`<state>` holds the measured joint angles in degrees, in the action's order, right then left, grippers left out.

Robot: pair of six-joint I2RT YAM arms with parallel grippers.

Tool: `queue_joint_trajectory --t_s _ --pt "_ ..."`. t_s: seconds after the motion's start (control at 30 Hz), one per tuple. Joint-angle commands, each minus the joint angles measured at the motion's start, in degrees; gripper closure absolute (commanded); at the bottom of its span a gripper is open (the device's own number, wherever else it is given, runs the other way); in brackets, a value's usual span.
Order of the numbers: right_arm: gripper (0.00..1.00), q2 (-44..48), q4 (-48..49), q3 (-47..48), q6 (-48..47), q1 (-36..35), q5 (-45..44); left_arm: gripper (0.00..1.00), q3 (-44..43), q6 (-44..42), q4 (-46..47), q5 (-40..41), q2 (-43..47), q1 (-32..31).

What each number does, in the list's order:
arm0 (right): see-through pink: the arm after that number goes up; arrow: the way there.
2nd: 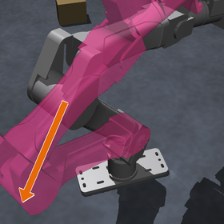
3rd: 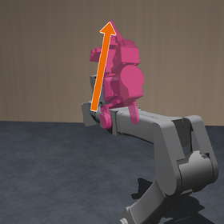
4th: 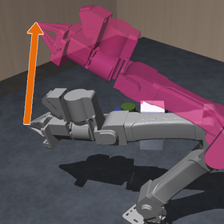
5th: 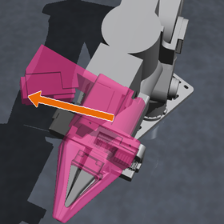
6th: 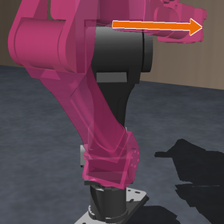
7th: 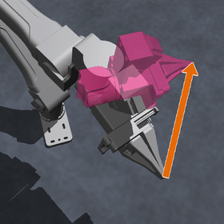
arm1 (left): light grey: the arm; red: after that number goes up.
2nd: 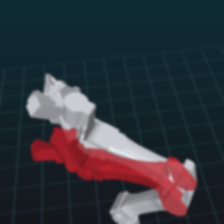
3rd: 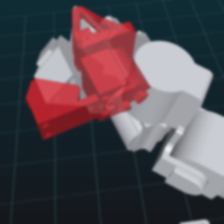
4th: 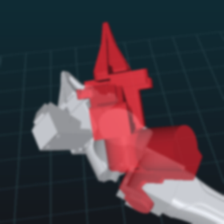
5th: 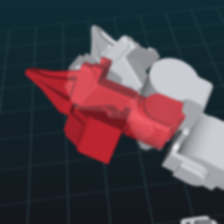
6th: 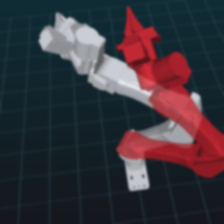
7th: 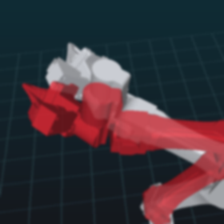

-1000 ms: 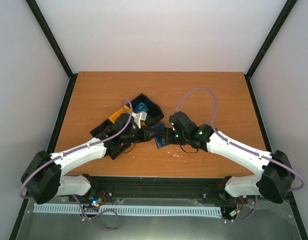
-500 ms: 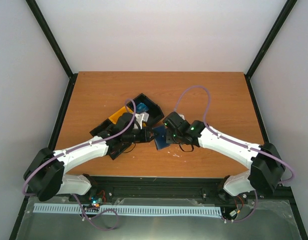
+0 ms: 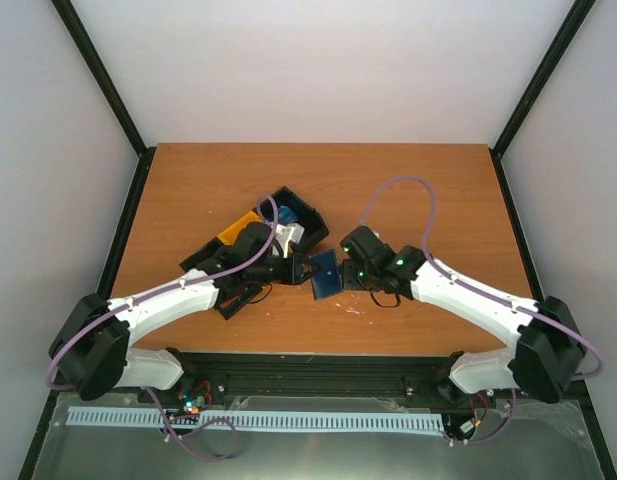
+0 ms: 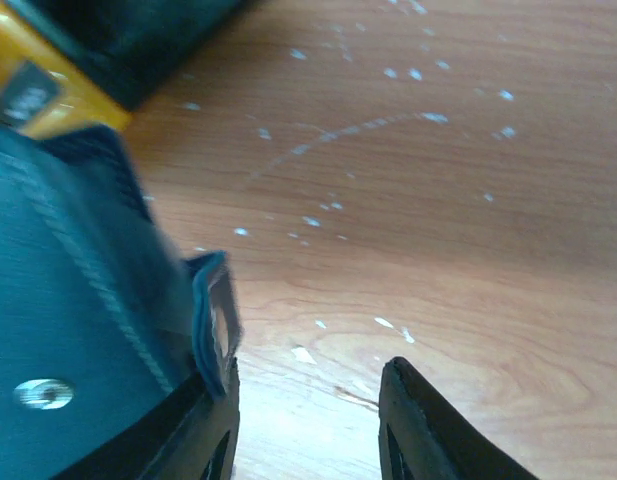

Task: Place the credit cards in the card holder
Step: Open the card holder at the center of the board.

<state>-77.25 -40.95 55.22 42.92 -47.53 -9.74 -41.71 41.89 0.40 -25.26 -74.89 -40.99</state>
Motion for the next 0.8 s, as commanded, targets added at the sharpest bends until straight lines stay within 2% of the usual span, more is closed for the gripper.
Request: queue_joint_trajectory --t_s 0.0,0.13,0.27,0.4,0.47,0.6,0.77 --pt "0.6 5.1 10.6 -2.4 -7.4 2.4 11.0 0.99 -1.8 -5.6 -0.1 -3.9 2.2 0.0" --pt "0.68 5.6 10.6 -3.8 -7.7 4.0 12.9 0.99 -1.9 -6.5 -0.1 -5.0 2.6 0.0" --pt "0.69 5.4 9.9 -4.6 -6.3 4.4 11.9 0.99 -1.9 -6.2 0.2 -5.0 2.9 -0.1" --pt "0.56 5.9 9.6 -4.6 -5.5 4.4 12.1 0.99 -1.8 -5.8 0.5 -4.9 2.9 0.0" --pt "0.55 5.9 8.4 -4.3 -4.0 4.4 10.2 0.99 -1.8 -5.7 0.8 -5.1 2.9 0.0" --pt "0.64 3.1 2.8 -1.9 -1.3 4.4 5.9 0.99 -1.8 -5.7 0.8 -5.1 3.0 0.0" --pt "0.73 4.3 10.1 -3.8 -2.9 4.4 12.5 0.99 -1.8 -5.8 0.6 -5.5 3.0 0.0"
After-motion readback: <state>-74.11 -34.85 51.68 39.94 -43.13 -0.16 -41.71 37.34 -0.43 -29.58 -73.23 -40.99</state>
